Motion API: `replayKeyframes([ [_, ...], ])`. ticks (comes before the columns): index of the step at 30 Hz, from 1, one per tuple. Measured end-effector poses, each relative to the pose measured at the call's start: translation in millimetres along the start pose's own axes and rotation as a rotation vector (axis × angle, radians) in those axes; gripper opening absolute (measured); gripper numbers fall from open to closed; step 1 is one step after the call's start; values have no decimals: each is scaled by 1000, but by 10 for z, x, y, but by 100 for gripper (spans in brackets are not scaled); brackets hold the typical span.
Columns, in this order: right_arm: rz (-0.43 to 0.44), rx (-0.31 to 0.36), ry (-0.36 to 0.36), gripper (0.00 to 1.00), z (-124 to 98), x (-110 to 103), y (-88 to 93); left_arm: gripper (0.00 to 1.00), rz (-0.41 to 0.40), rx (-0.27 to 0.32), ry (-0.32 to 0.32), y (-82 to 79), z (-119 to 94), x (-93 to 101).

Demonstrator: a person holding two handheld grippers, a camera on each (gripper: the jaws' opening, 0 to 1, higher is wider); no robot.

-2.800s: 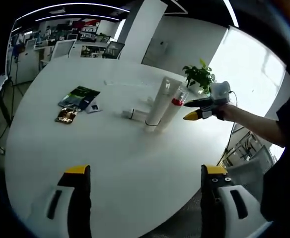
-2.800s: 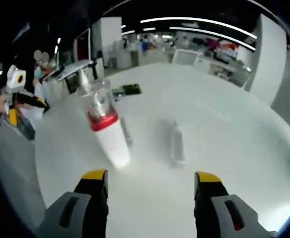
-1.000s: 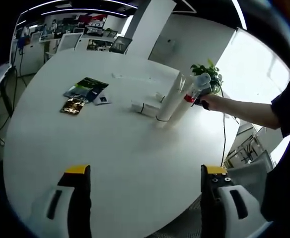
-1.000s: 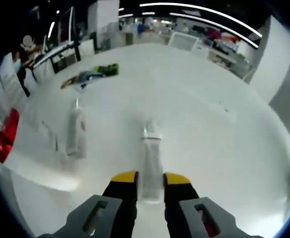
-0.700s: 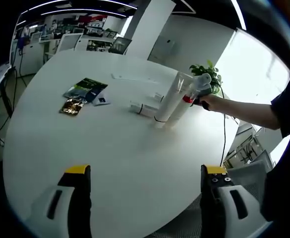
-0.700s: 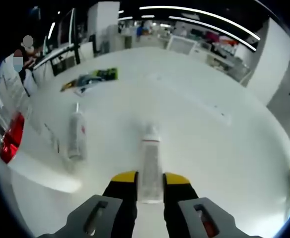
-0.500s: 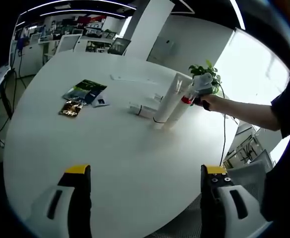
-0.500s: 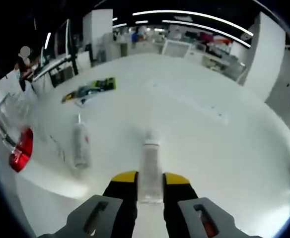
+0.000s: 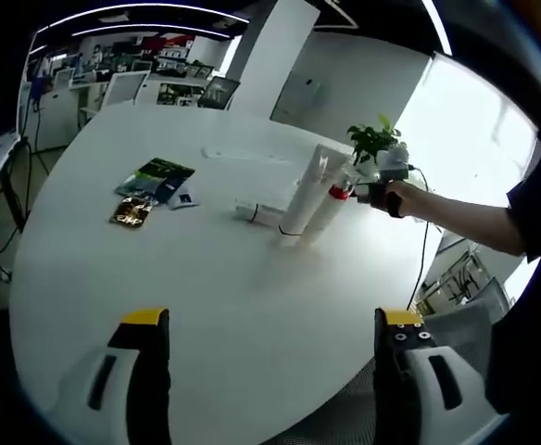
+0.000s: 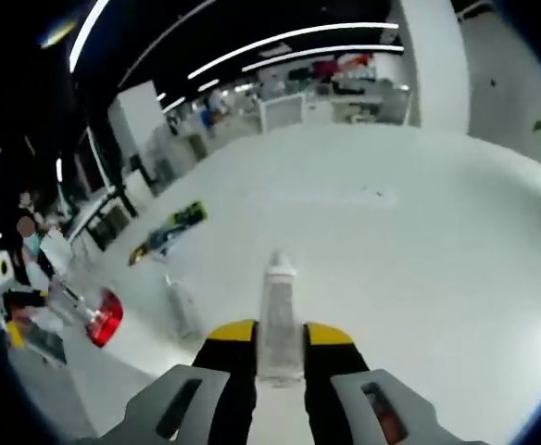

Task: Arrange the skincare products in the storage area until every visible bottle or jar stands upright without overlapping.

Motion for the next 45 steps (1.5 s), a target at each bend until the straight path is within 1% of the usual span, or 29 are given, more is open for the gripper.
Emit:
replayKeyframes([
  [3, 69, 58, -39, 10, -188, -57, -7, 86, -2, 18, 8, -28, -23, 36],
  [5, 89, 94, -67, 10, -320, -112, -11, 86, 1, 24, 11, -41, -33, 56],
  [11, 82, 155, -98, 10, -646, -249, 18, 86, 20, 37, 28, -79, -61, 140],
  [14, 88, 213, -137, 10, -859, -377, 58, 86, 33, 44, 40, -109, -86, 202],
  [16, 49, 254, -162, 10, -995, -494, 86, 86, 44, 48, 47, -130, -107, 239],
  [18, -5, 273, -185, 10, -1126, -636, 125, 86, 52, 55, 52, -149, -128, 270],
  [21, -49, 291, -208, 10, -1279, -823, 177, 86, 54, 68, 66, -185, -158, 311],
  [23, -61, 305, -225, 10, -1346, -912, 200, 86, 55, 78, 73, -209, -177, 336],
  [26, -57, 334, -278, 10, -1448, -1077, 241, 86, 64, 96, 82, -267, -219, 397],
  [31, -75, 339, -330, 10, -1533, -1287, 342, 86, 86, 123, 106, -346, -281, 511],
  [34, -93, 332, -343, 10, -1566, -1372, 403, 86, 83, 137, 118, -359, -310, 545],
  [39, -94, 333, -379, 10, -1654, -1511, 488, 85, 76, 150, 126, -361, -360, 587],
  [45, -115, 340, -392, 10, -1745, -1665, 590, 84, 43, 172, 148, -384, -383, 627],
])
Point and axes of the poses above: the point that each gripper's makers call its tool centre point, and the gripper's own axes: z roughly forward along the fingers, x roughly to its right, y roughly out of its underside, the point moved 10 cm from there along -z, roughly backward along the fingers, and after that the axes turned 12 degrees about z, right-handed, at the moved point
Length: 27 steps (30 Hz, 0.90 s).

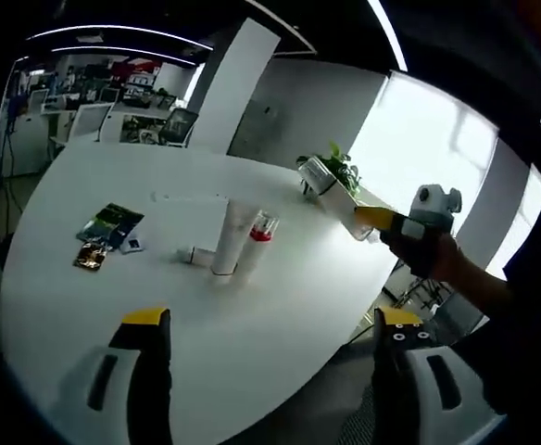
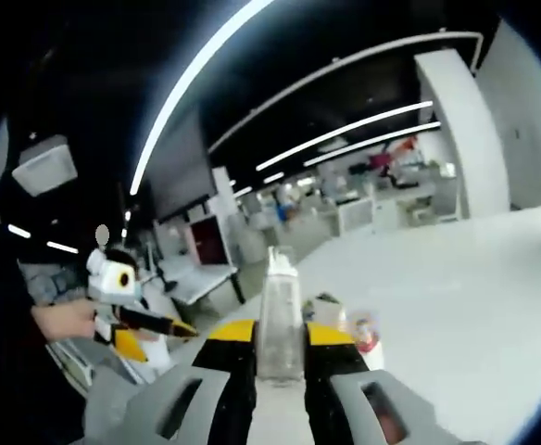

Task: Arrange the skincare products in the storage area until every visible bottle or jar stands upright without overlapping.

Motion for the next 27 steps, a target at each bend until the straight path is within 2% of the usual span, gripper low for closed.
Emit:
replayKeyframes([
  [12, -82, -48, -62, 10, 66, -316, 204, 80, -76, 72, 63, -115, 20, 151],
  [14, -109, -62, -72, 10, 88, -376, 222, 80, -142, 115, 92, -189, 35, 218],
  [16, -150, -81, -77, 10, 101, -428, 233, 80, -186, 192, 116, -292, 52, 264],
  [18, -180, -91, -70, 10, 104, -473, 237, 78, -219, 219, 137, -359, 77, 298],
  [23, -249, -97, -71, 10, 74, -559, 188, 74, -190, 194, 162, -410, 190, 384],
  [27, -262, -81, -69, 10, 61, -604, 168, 70, -197, 185, 156, -413, 248, 422],
])
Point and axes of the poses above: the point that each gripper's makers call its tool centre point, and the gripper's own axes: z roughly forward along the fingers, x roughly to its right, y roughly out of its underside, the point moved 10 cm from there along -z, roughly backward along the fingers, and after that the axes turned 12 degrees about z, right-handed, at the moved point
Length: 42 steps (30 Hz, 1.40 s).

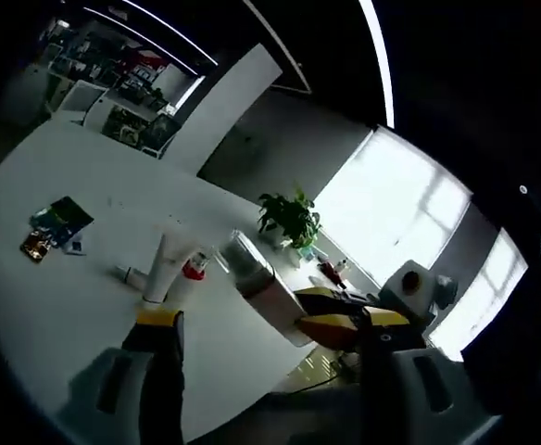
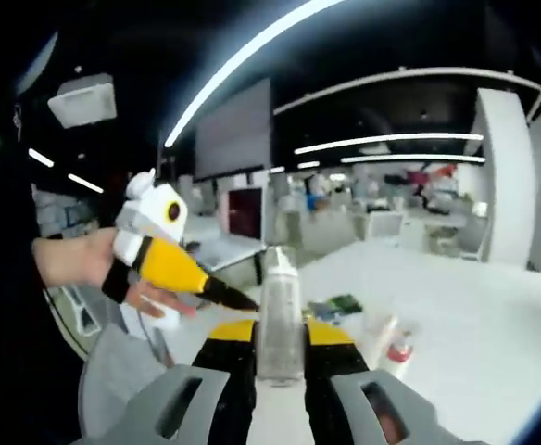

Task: Arrange the skincare products in the storage area until every visible bottle or jar stands upright without overlapping.

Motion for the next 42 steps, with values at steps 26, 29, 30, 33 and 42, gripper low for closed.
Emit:
replayKeyframes([
  [26, -93, -30, 22, 11, 100, -253, 56, 24, 5, 90, -97, -2, 29, 13],
  [29, -85, -43, 5, 12, 105, -255, 75, 21, 22, 96, -52, -19, 22, 23],
  [30, -79, -47, -10, 12, 106, -255, 78, 20, 23, 98, -44, -24, 12, 25],
  [33, -64, -42, -37, 13, 96, -257, 69, 19, 36, 108, -11, -50, -36, 44],
  [42, 282, -21, -323, 33, 117, -230, 26, 18, 188, 94, 179, -228, -200, 109],
])
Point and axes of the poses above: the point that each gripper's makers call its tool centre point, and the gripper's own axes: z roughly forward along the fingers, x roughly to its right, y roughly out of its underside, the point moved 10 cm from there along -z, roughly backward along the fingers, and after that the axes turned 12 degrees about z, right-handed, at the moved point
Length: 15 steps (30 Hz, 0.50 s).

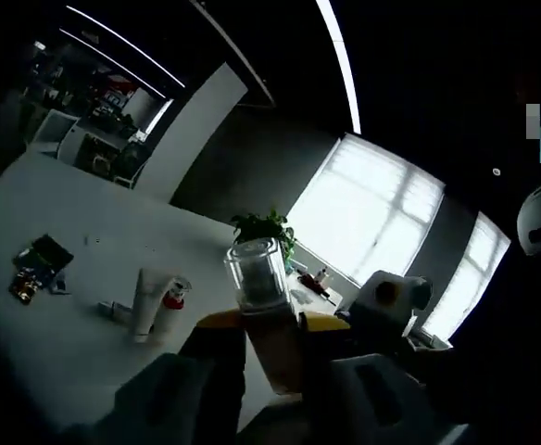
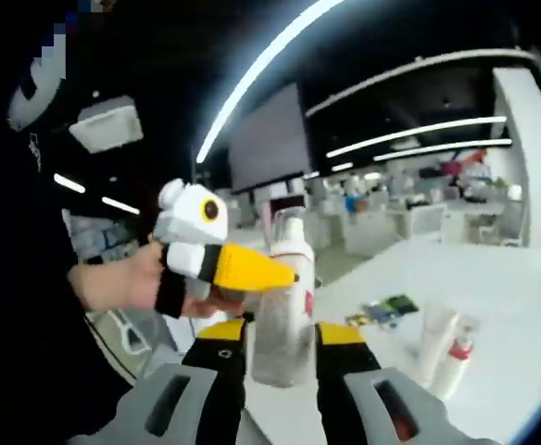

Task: Arrange the skincare products in the storage area until every visible bottle or jar stands upright without overlapping.

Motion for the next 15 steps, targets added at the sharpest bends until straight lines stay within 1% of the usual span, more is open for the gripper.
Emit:
replayKeyframes([
  [1, 31, 10, -6, 37, -22, 36, -33, 18, 32, -17, 42, -44, -22, 11],
  [2, 9, 16, -13, 37, -40, 59, -56, 18, 55, -21, 65, -93, -41, 20],
  [3, 7, 5, -42, 35, -64, 63, -76, 18, 62, -20, 78, -108, -46, 25],
  [4, 13, 6, -55, 33, -76, 70, -92, 18, 78, -16, 118, -151, -61, 41],
  [5, 38, 9, -112, 33, -82, 37, -112, 18, 95, -13, 129, -177, -66, 42],
  [6, 62, 2, -139, 32, -89, 27, -120, 18, 91, -15, 175, -205, -71, 55],
  [8, 72, 7, -209, 31, -93, -15, -137, 18, 114, -2, 234, -256, -69, 65],
  [9, 84, -11, -240, 31, -93, -45, -133, 18, 120, -2, 275, -274, -65, 86],
  [11, 66, -17, -278, 32, -77, -90, -144, 18, 133, 0, 353, -313, -55, 128],
  [12, 78, -30, -318, 31, -64, -135, -156, 18, 131, -9, 383, -320, -52, 147],
  [13, 81, -36, -345, 30, -52, -166, -162, 18, 150, -19, 418, -332, -39, 165],
  [14, 81, -43, -376, 28, -36, -206, -169, 18, 156, -27, 433, -336, -30, 177],
  [15, 78, -41, -393, 26, -25, -230, -175, 18, 163, -52, 448, -333, -14, 185],
])
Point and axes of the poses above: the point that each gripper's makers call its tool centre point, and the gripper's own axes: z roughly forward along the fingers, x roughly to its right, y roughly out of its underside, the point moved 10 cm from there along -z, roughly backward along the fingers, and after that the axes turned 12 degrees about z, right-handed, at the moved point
